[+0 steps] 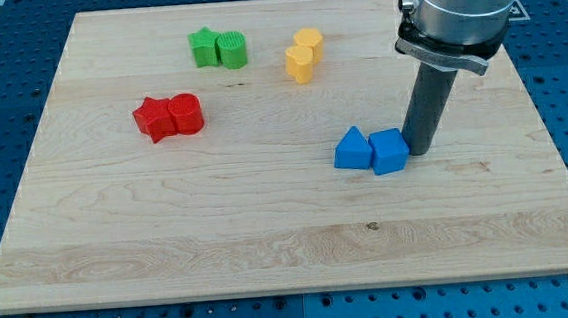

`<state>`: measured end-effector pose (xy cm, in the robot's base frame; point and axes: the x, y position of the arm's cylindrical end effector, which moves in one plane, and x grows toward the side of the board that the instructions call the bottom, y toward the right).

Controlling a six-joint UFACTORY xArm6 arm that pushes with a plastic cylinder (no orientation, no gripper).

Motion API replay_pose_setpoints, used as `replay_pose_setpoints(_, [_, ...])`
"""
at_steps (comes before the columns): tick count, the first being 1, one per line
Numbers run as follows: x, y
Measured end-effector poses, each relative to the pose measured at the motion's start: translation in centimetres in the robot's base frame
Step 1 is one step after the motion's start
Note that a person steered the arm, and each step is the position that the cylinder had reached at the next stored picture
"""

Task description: Move the arm diagonally to the blue cube

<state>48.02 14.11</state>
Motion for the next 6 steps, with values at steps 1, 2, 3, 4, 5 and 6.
replay_pose_setpoints(1, [0.0, 0.0])
replay_pose_setpoints(2, [-2.3, 0.0])
replay_pose_setpoints(3, [-3.9, 0.2])
replay_pose_setpoints(4, [-3.5, 5.3])
replay_pose_setpoints(5, [-1.2, 8.6])
replay_pose_setpoints(6, [2.5, 8.6])
